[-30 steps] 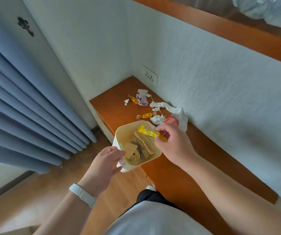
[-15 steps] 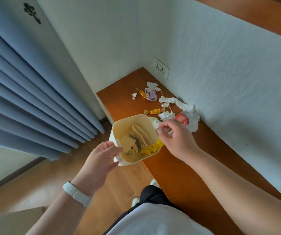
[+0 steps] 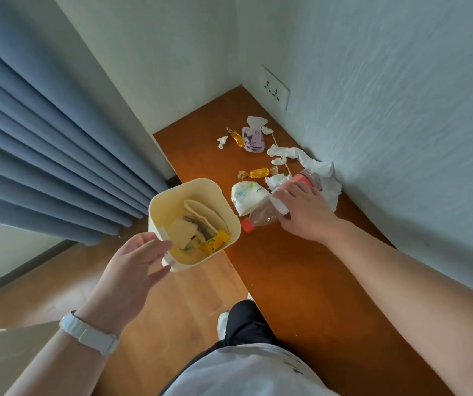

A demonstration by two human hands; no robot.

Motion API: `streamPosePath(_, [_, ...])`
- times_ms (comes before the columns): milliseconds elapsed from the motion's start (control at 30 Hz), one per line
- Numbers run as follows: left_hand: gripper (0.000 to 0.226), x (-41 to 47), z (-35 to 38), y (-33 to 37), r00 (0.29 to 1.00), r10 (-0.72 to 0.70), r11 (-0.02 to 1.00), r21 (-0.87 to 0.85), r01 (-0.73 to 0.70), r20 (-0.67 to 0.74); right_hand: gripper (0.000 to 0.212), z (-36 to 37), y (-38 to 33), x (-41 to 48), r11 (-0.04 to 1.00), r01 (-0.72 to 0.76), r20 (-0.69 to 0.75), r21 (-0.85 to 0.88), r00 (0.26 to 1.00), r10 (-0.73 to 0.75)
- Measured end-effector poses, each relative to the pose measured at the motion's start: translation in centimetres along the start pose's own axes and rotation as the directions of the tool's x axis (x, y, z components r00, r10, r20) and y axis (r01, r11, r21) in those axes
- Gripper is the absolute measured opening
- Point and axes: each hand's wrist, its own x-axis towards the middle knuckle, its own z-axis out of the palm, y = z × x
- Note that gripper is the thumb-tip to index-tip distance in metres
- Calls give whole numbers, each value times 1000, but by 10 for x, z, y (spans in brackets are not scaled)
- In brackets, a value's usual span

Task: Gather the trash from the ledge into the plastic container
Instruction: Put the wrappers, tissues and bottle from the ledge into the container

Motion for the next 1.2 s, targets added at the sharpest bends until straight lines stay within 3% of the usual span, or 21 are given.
streamPosePath(233, [11,-3,5,0,999,-33,999,-20,33,-6,55,7,3,18,983,41,88,-182,996,-25])
streamPosePath(433, [9,-5,0,3,999,-39,998,-41,40,19,52,-8,10,6,977,-2,-79,-213,997,-15])
streamPosePath(533, [8,-5,-3,3,999,-33,998,-51,35,38,56,-27,3,-5,991,-122,-217,-57,970,107])
streamPosePath(600, [10,-6,-4,1,998,-29,998,-55,32,54,61,-43,-8,-14,981,-168,-354,99,915,192])
streamPosePath(700, [19,-8,-5,1,996,-9,999,-52,14,92,70,-70,-38,-30,947,-71,-513,315,826,233])
streamPosePath(800, [37,-12,-7,1,992,4,998,-57,4,128,71,-98,-77,-50,872,60,-577,486,772,269])
streamPosePath(867, [35,-12,-8,0,989,12,998,-69,-2,146,70,-116,-104,-61,789,156,-585,594,757,291])
streamPosePath(967, [25,-12,-8,-4,987,15,996,-86,-1,159,66,-129,-138,-72,613,314,-561,725,786,261])
streamPosePath(1067, [29,-14,-7,-4,985,30,995,-94,-14,170,69,-120,-163,-76,482,309,-457,820,861,223])
streamPosePath(1200, [30,-16,-7,-7,981,69,992,-115,-48,183,68,-96,-185,-74,486,251,-369,837,915,162])
